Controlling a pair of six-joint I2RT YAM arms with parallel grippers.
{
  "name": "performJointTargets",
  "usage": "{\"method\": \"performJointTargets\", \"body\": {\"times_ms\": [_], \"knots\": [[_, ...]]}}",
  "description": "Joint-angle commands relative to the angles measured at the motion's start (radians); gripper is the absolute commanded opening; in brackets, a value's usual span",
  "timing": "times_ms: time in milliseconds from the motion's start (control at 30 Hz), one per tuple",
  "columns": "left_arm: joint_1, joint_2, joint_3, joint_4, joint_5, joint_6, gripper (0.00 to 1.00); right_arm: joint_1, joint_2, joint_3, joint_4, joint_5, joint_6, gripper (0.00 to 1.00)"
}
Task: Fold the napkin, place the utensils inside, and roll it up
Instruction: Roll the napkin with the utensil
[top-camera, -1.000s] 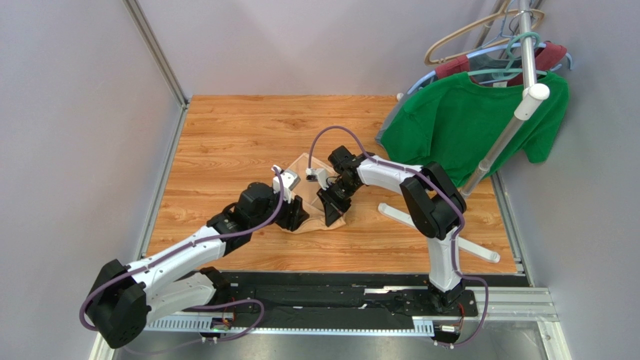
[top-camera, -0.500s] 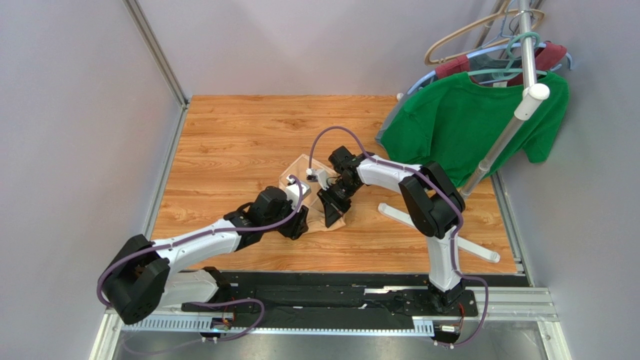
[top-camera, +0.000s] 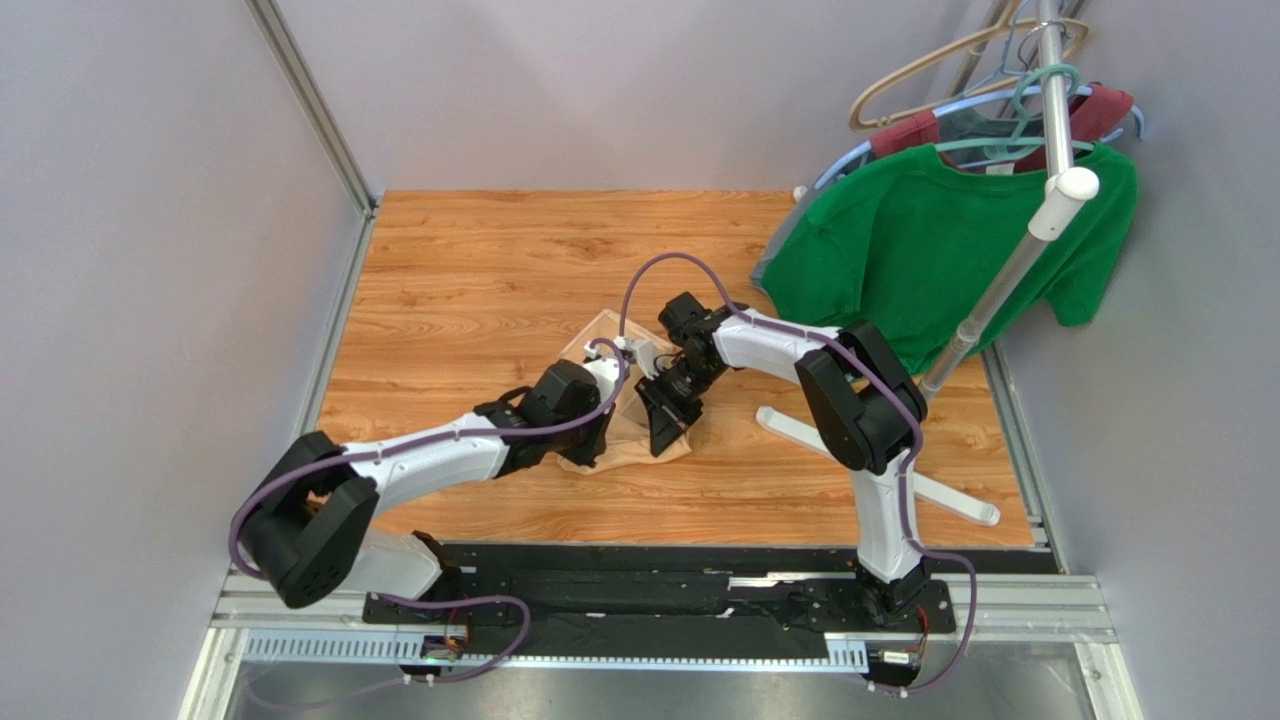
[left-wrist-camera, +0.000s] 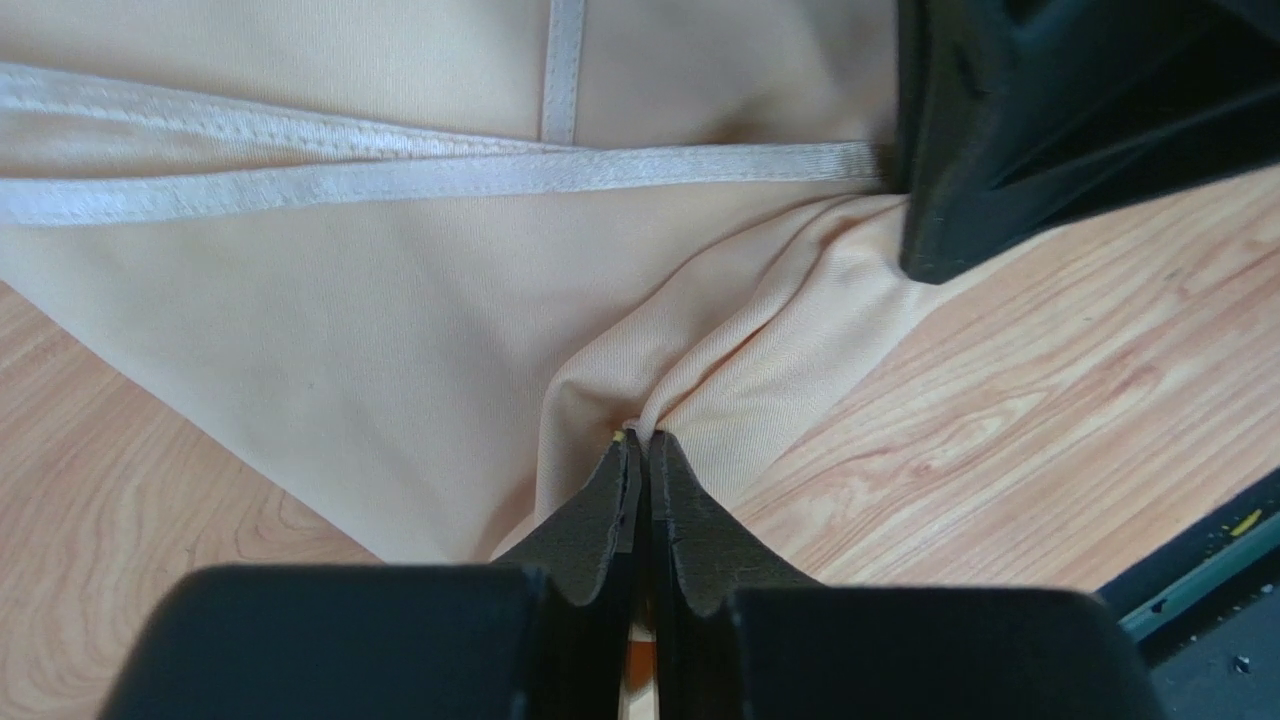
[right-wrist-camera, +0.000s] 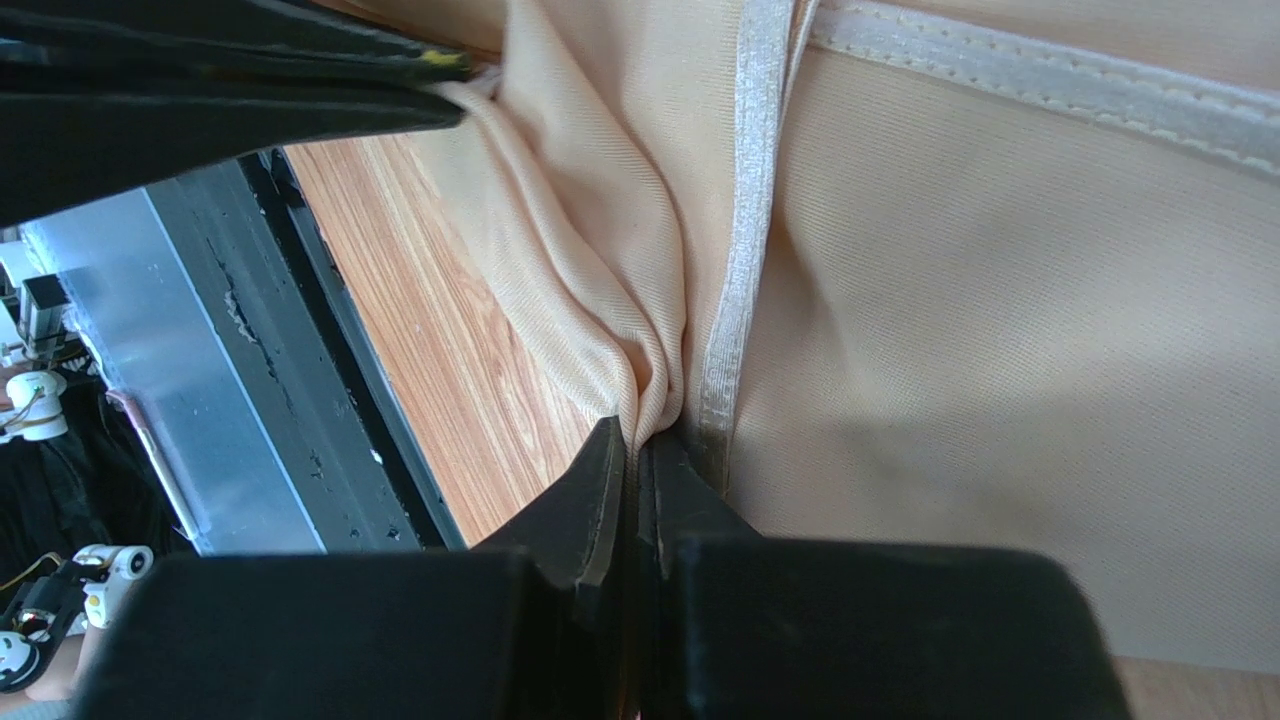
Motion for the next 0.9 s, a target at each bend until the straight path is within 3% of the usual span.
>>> {"method": "performJointTargets", "body": {"times_ms": [0, 200, 267, 333, 467, 533, 567, 600, 867], "knots": [[-0.004, 0.065, 0.069, -0.083, -0.066, -0.059, 0.02, -0.010, 0.041, -0.003, -0.025, 0.043, -0.020, 0.00], [-0.002, 0.090, 0.058, -0.103, -0.075, -0.122, 0.00, -0.033, 0.030, -0.003, -0.025, -0.007, -0.025, 0.01], [-0.004, 0.113, 0.053, -0.089, -0.040, -0.132, 0.00, -0.044, 0.015, -0.007, -0.018, -0.041, -0.017, 0.06], [-0.001, 0.139, 0.056, -0.085, -0.017, -0.138, 0.00, -0.059, -0.006, -0.018, 0.004, -0.077, -0.006, 0.24], [0.019, 0.165, 0.055, -0.085, 0.036, -0.138, 0.00, -0.081, -0.085, -0.037, 0.037, -0.074, 0.027, 0.48], [0.036, 0.165, 0.052, -0.085, 0.057, -0.133, 0.00, -0.095, -0.131, -0.043, 0.054, -0.063, 0.047, 0.69], [0.041, 0.165, 0.049, -0.080, 0.063, -0.132, 0.00, -0.099, -0.146, -0.053, 0.067, -0.054, 0.056, 0.70], [0.050, 0.166, 0.050, -0.078, 0.072, -0.130, 0.00, -0.107, -0.163, -0.063, 0.080, -0.025, 0.072, 0.93], [0.081, 0.188, 0.053, -0.068, 0.144, -0.112, 0.00, -0.119, -0.407, -0.231, 0.301, 0.120, 0.155, 0.98]]}}
